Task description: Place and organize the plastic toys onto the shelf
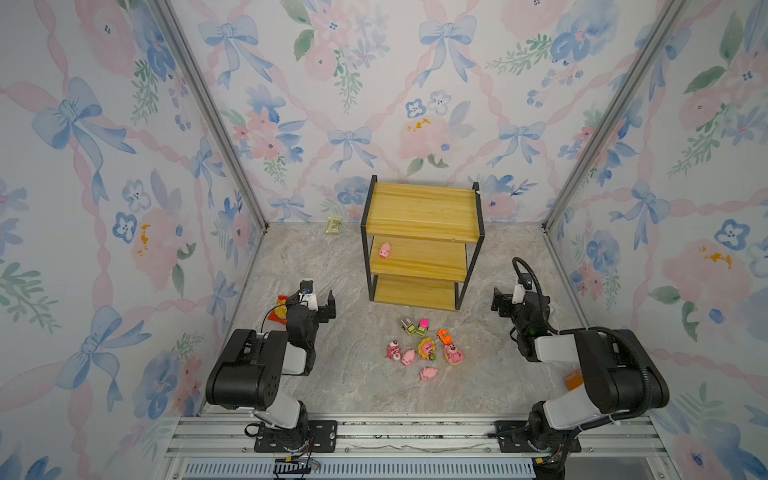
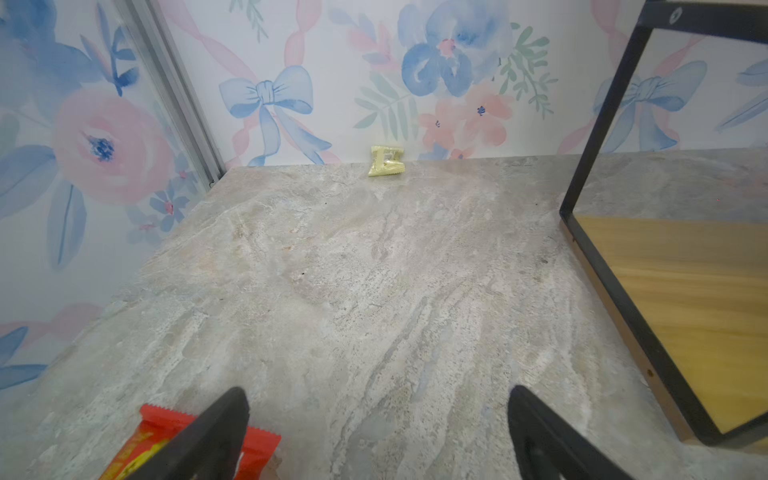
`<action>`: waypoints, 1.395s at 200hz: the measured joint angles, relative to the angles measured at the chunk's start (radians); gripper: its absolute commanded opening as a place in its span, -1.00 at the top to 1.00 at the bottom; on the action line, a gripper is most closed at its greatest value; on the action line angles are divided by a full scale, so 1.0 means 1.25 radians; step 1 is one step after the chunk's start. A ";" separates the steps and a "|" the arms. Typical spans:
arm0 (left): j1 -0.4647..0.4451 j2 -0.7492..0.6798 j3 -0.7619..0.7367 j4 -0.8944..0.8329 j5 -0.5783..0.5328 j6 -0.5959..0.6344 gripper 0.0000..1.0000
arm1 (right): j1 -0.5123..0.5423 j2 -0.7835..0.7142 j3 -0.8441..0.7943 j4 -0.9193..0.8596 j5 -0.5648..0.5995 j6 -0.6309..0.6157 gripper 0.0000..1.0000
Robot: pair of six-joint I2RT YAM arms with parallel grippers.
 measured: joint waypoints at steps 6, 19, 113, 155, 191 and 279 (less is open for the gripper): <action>0.000 0.000 0.000 0.000 0.000 0.000 -0.95 | 0.000 0.000 0.000 0.000 0.000 0.000 -0.94; 0.000 0.000 0.000 0.000 0.000 0.000 -0.96 | 0.000 0.000 0.000 0.000 0.000 0.000 -0.94; 0.004 0.000 0.000 0.000 0.000 0.000 -0.96 | 0.000 0.000 0.001 0.000 0.000 0.000 -0.94; 0.004 0.000 0.000 0.000 0.003 0.007 -0.96 | 0.024 -0.023 0.022 -0.049 0.030 -0.009 -0.94; -0.011 -0.037 0.000 -0.022 0.002 0.026 -0.96 | 0.071 -0.158 0.085 -0.213 0.086 -0.021 -0.93; -0.252 -0.291 0.073 -0.306 -0.019 0.132 -0.96 | 0.178 -0.344 0.305 -0.820 0.130 0.119 -0.94</action>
